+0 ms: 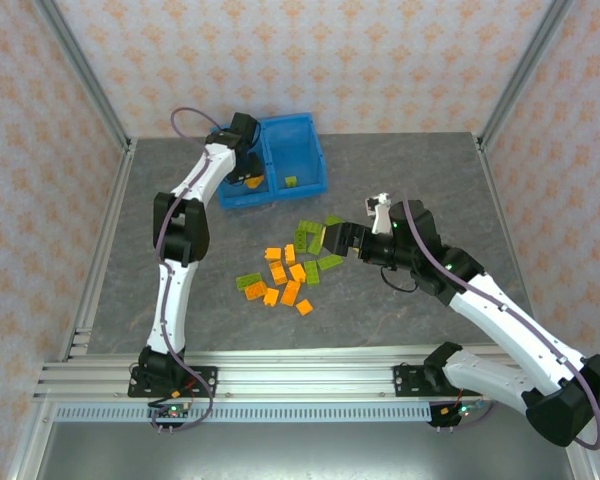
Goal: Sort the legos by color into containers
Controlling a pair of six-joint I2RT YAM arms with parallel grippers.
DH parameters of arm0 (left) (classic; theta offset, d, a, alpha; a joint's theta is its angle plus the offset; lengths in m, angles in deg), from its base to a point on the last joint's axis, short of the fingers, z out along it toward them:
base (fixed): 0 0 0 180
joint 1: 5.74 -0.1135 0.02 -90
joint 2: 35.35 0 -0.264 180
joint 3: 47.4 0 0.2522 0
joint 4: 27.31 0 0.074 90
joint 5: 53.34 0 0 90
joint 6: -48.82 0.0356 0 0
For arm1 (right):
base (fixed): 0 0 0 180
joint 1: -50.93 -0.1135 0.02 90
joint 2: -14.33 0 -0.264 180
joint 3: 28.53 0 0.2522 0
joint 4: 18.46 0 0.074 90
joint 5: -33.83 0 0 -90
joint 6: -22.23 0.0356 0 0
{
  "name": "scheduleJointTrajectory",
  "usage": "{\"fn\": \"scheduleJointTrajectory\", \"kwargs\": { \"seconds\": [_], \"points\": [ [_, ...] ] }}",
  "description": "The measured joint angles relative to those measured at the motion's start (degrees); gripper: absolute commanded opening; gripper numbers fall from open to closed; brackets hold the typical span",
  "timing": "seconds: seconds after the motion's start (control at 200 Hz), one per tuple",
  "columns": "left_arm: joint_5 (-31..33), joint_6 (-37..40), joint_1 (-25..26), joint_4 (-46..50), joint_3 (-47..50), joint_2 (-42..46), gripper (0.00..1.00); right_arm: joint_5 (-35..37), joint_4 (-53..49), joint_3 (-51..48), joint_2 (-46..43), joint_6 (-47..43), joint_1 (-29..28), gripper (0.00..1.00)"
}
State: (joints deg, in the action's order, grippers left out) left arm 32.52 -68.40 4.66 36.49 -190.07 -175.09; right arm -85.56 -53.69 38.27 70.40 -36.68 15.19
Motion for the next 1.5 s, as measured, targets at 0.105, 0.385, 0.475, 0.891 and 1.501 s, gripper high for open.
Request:
{"fn": "scheduleJointTrajectory", "kwargs": {
  "seconds": [0.105, 0.385, 0.475, 0.891, 1.501],
  "points": [
    [-1.0, -0.4, 0.0, -1.0, 6.4, 4.6, 0.47, 0.0, 0.0, 0.0, 0.0, 0.2, 0.0, 0.99],
    [-4.0, -3.8, 2.1, -12.6, 37.0, 39.8, 0.47, 0.9, 1.1, 0.0, 2.5, 0.4, 0.0, 0.99],
    [-3.2, -4.3, 6.4, -15.6, 45.5, 51.1, 0.47, 1.1, 1.9, 0.1, 4.2, 0.4, 0.0, 0.99],
    [-7.2, 2.0, 18.1, -17.1, 65.7, 46.8, 0.48, 0.9, 4.0, 0.6, 9.4, 0.4, 0.0, 0.99],
    [-6.8, 6.4, 18.1, -20.1, 57.8, 31.8, 0.52, 2.0, 3.5, -0.2, 4.0, 0.4, 0.0, 0.99]
  ]
}}
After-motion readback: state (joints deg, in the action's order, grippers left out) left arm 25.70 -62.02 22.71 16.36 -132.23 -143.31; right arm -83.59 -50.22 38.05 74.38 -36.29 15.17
